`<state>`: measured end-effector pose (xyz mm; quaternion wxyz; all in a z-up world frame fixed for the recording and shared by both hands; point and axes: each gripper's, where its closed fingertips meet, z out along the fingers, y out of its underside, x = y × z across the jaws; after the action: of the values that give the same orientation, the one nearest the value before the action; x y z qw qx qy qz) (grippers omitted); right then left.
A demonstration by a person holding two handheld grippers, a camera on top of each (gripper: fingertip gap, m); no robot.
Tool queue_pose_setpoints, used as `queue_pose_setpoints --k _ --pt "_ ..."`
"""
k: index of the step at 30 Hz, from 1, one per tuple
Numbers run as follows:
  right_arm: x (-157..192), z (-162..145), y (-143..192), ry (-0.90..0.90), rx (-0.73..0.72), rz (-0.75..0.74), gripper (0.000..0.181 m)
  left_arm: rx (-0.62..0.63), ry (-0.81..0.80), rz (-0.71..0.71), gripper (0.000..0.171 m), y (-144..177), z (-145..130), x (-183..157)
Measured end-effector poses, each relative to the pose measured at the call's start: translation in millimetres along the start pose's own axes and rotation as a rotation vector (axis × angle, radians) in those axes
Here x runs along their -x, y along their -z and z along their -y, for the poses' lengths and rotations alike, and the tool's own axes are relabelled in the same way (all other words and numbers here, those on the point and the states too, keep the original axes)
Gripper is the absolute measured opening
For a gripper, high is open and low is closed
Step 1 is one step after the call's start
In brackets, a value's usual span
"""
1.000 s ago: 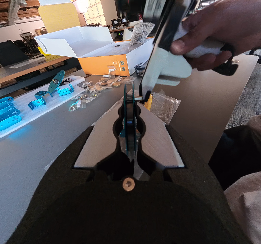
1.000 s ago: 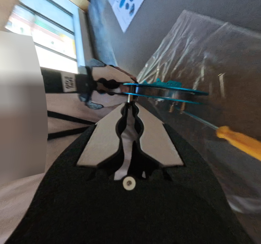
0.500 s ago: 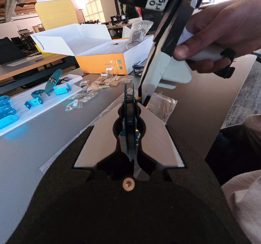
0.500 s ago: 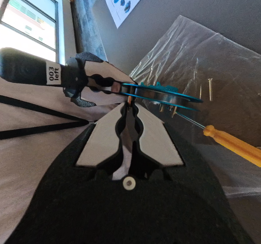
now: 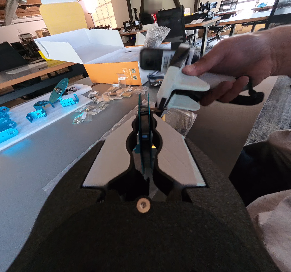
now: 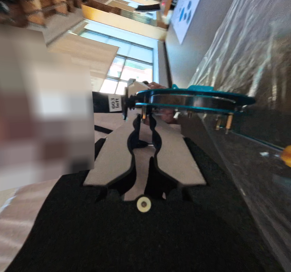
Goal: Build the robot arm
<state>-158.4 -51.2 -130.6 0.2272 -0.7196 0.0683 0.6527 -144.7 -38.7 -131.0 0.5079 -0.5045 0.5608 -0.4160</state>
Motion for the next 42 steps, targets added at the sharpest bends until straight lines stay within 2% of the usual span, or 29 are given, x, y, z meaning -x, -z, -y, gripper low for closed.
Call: queue_pose_setpoints --k 1,6,9,15,17,19,21,24,26,28,30,33,35,42 --pt "-5.1 2.9 3.6 0.116 -0.003 -0.139 0.019 0.005 0.008 0.0 0.012 0.2 0.0 0.1" --pt "-9.2 20.3 19.3 0.67 0.015 -0.666 0.034 0.017 0.168 -0.042 0.012 1.2 -2.3 15.2" --pt "-14.8 34.2 25.8 0.876 -0.028 -0.833 0.036 0.034 0.226 -0.091 0.012 -1.9 -4.2 25.7" --pt "-16.0 45.0 6.3 0.996 -0.187 -0.866 0.024 0.098 0.321 -0.128 0.017 -4.0 -18.5 54.6" --pt "-19.7 42.9 -3.7 1.004 -0.191 -0.857 0.023 0.1 0.339 -0.169 0.016 -0.7 -19.5 54.0" --pt "-36.3 50.4 4.4 1.0 -0.208 -0.939 0.024 0.102 0.374 -0.217 0.015 1.7 -19.5 52.0" --pt "-40.9 50.8 5.2 0.952 -0.235 -0.872 0.025 0.112 0.419 -0.262 0.014 3.1 -19.9 52.7" --pt "-7.7 54.4 13.3 0.985 -0.352 -0.679 0.024 0.135 0.425 -0.362 0.014 0.7 -19.6 52.4" --pt "5.9 58.3 31.0 1.04 -0.37 -0.652 0.031 0.152 0.371 -0.488 0.014 -1.9 -14.9 45.4" --pt "-0.3 56.5 38.5 1.054 -0.272 -0.623 0.04 0.178 0.299 -0.612 0.012 -4.6 -8.8 33.8" --pt "-21.6 51.2 39.1 1.019 -0.124 -0.618 0.051 0.187 0.202 -0.686 0.012 -6.6 -4.3 22.2" --pt "-38.7 32.5 29.8 0.991 0.07 -0.563 0.019 0.218 0.167 -0.696 0.013 -12.7 -3.9 15.2" --pt "-39.8 25.7 29.4 1.014 0.111 -0.535 0.011 0.229 0.169 -0.665 0.023 -13.7 -9.0 19.1" --pt "-39.6 25.2 34.7 1.034 0.09 -0.443 0.01 0.16 0.255 -0.719 0.023 -5.0 -9.2 23.6"
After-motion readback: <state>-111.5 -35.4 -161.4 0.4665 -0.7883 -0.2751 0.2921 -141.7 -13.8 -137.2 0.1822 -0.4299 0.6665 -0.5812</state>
